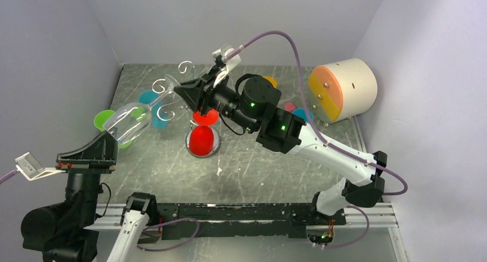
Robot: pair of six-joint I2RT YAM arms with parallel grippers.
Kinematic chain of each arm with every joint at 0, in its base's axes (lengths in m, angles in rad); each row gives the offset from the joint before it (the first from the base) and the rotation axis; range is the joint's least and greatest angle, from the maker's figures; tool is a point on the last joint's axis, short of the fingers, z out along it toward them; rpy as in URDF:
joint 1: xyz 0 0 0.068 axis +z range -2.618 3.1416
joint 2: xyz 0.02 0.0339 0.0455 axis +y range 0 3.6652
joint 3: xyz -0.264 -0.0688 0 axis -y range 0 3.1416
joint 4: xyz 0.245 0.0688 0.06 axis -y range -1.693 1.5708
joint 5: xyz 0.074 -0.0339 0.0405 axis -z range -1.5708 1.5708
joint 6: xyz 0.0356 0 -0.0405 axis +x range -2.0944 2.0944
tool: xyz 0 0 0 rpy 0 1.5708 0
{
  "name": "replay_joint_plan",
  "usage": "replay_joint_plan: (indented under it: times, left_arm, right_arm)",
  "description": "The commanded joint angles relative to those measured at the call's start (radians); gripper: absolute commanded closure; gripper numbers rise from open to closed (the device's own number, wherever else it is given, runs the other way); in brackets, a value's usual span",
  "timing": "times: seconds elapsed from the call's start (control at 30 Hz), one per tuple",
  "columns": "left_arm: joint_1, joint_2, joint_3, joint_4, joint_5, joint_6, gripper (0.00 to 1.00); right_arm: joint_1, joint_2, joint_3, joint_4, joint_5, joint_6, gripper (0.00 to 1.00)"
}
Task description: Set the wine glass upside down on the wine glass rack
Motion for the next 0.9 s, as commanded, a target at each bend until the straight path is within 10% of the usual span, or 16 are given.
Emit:
replay_joint_plan:
  times: [0.0, 0.1, 0.47, 0.87]
  left_arm:
    - [0.010, 0.009, 0.018, 0.036, 0.032, 0.001, 0.93]
    - [0.010, 0.014, 0.029, 0.008, 0.036, 0.009, 0.92]
    - [0.010, 0.034, 0.070, -0.188, -0.048, 0.105, 0.10]
    - [0.010, 0.033, 0.182, -0.409, -0.053, 0.100, 0.00]
  right_arm:
    - [0.025, 0.003, 0.031, -0.015, 0.109, -0.126, 0.77]
    - [0.034, 0.009, 0.040, -0.025, 0.131, -0.203, 0.98]
    - [0.038, -0.061, -0.111, 0.168, 0.052, -0.468, 1.00]
    - [0.109, -0.076, -0.212, 0.287, 0.110, -0.960, 1.00]
